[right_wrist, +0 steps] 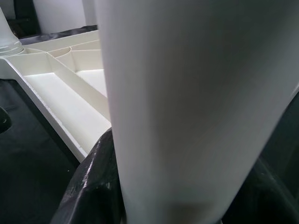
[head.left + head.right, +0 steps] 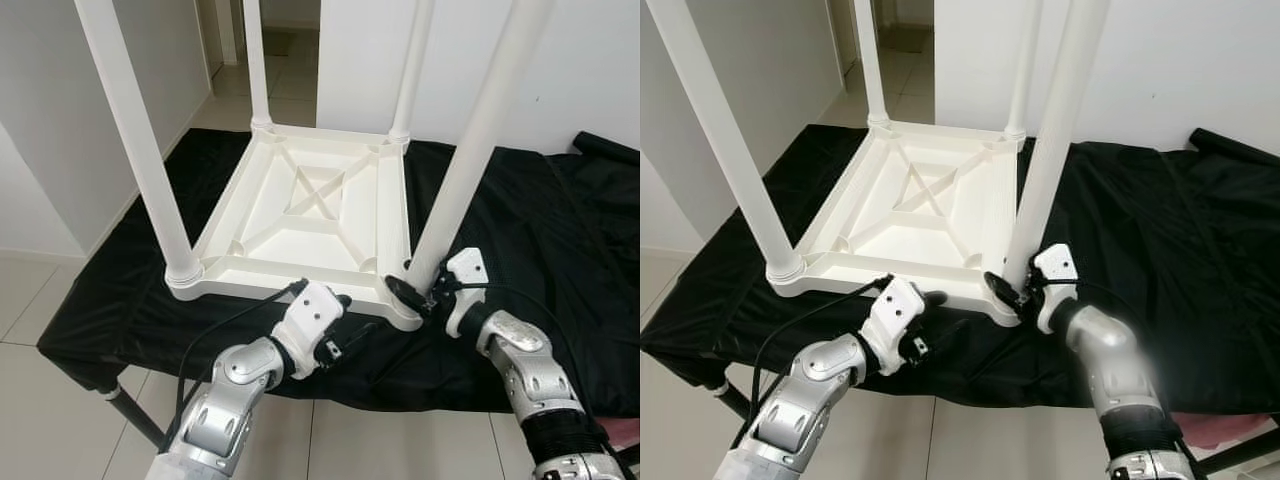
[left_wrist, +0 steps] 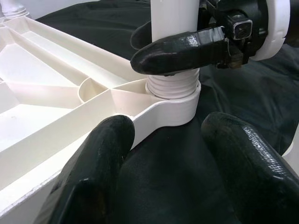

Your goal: Building children table

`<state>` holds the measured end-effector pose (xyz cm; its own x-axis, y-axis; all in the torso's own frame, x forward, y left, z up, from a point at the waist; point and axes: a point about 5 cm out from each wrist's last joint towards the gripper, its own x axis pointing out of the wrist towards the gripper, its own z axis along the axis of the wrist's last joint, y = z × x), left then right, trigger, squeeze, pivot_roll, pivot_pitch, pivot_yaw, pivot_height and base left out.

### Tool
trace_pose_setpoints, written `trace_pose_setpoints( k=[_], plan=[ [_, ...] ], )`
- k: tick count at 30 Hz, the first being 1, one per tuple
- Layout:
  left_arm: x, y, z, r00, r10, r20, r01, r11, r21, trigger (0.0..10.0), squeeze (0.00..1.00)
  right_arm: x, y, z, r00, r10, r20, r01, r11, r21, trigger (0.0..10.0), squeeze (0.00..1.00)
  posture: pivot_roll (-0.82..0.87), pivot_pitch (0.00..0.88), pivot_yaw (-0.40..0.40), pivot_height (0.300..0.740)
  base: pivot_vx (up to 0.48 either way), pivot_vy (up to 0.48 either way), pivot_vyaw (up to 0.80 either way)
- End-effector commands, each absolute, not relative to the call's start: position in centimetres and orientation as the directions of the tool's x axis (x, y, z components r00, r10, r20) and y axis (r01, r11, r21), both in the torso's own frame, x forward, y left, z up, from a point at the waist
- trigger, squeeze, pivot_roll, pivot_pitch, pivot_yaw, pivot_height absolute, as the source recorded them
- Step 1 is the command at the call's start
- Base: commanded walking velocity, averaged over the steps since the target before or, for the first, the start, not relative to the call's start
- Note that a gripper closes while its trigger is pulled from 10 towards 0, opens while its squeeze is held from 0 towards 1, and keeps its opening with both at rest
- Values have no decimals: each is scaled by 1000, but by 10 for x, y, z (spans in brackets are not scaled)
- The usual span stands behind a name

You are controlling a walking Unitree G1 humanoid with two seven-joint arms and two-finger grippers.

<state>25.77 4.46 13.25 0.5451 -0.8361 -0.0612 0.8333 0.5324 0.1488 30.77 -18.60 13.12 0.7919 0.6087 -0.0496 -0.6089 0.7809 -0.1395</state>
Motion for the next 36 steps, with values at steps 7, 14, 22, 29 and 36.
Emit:
trace_pose_setpoints(
  k=[7, 14, 22, 29, 36],
  plan=[
    [257, 42, 130, 554, -830, -63, 828, 541, 148, 10000, 0, 305, -188, 119, 788, 607, -107, -615, 786, -64, 10000, 0, 1, 0, 4, 740, 0, 0, 0],
    [256, 42, 128, 552, -831, -73, 829, 537, 153, 10000, 0, 305, -177, 122, 846, 530, -56, -532, 845, -45, 10000, 0, -4, 0, 8, 740, 0, 0, 0],
    [256, 43, 126, 554, -829, -81, 829, 538, 154, 10000, 0, 300, -165, 130, 924, 383, 3, -383, 923, -39, 10000, 0, -6, 0, 9, 740, 0, 0, 0],
    [255, 43, 126, 548, -832, -85, 832, 533, 153, 10000, 0, 291, -158, 131, 990, 140, 9, -140, 989, 43, 10000, 0, -11, 0, 16, 740, 0, 0, 0],
    [255, 43, 126, 543, -835, -88, 836, 527, 155, 10000, 0, 285, -152, 123, 989, -145, -37, 148, 986, 82, 10000, 0, -10, 0, 19, 740, 0, 0, 0]
  ],
)
